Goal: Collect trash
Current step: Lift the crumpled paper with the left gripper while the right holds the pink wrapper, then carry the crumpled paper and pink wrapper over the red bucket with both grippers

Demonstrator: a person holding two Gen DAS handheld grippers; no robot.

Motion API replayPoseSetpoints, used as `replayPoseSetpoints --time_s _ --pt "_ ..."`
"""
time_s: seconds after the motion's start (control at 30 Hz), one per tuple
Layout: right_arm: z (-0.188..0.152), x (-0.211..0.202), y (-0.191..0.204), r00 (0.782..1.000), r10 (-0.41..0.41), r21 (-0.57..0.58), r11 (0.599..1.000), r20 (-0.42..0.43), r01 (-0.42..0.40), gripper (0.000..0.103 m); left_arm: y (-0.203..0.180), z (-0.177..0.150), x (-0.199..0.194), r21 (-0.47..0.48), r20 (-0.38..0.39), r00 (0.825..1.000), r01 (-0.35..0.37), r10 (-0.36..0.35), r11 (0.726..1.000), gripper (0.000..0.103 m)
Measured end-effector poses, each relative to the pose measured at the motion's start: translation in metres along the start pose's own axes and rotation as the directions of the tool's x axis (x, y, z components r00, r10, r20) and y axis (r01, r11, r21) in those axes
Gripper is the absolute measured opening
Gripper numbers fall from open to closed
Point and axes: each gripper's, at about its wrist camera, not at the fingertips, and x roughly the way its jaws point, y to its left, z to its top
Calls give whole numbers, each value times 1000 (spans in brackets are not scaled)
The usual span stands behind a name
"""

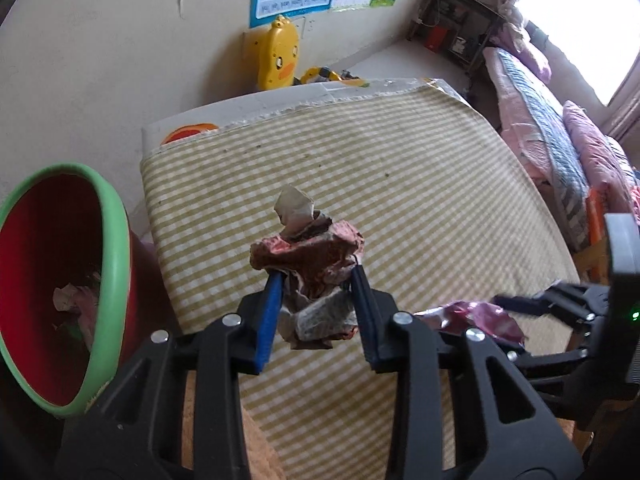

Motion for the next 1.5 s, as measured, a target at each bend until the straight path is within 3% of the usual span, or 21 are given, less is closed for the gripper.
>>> replayPoseSetpoints --time_s 0.07,0.13,0.2,0.33,0.47,0.53,0.6,0.63,0.77,1.03,1.23,1.5 --pt "-7 -6 -5 1000 14 93 996 21 -16 27 -2 -1 0 7 -7 1000 14 -14 1000 34" --pt "-14 -14 -11 997 50 193 979 51 -59 22 -5 -3 1 15 -17 1000 25 -25 1000 34" --pt "-23 -21 -15 995 64 268 960 80 -84 20 -6 -5 4 22 -22 1000 23 -22 1000 36" --pt "-45 -35 -18 991 15 378 923 131 -64 19 -10 -11 14 34 -42 999 14 -12 999 44" --pt "-66 -50 -22 979 3 496 862 205 -106 19 -13 -18 25 45 -57 998 -17 20 999 66" --pt "-74 -58 -20 972 -23 524 845 232 -105 19 -13 -20 32 34 -72 997 -15 17 999 66" --pt "-79 -69 -19 965 -59 549 830 255 -94 19 -14 -22 35 38 -86 996 -15 19 999 62" --pt "-83 -74 -19 961 -72 563 821 267 -95 19 -14 -23 34 41 -84 996 -11 14 999 49" --pt "-91 -90 -11 951 -110 565 821 290 -77 19 -18 -21 15 54 -51 999 4 -2 999 32" --pt "-84 -127 6 902 -205 573 818 381 -56 19 -20 -15 -50 69 112 994 -6 -2 998 31" --pt "-75 -142 19 887 -211 548 835 411 -55 19 -24 -12 -91 109 219 975 -51 26 993 31" --pt "-62 -150 37 875 -216 520 853 433 -46 20 -20 -14 -120 134 289 956 -88 46 987 31"
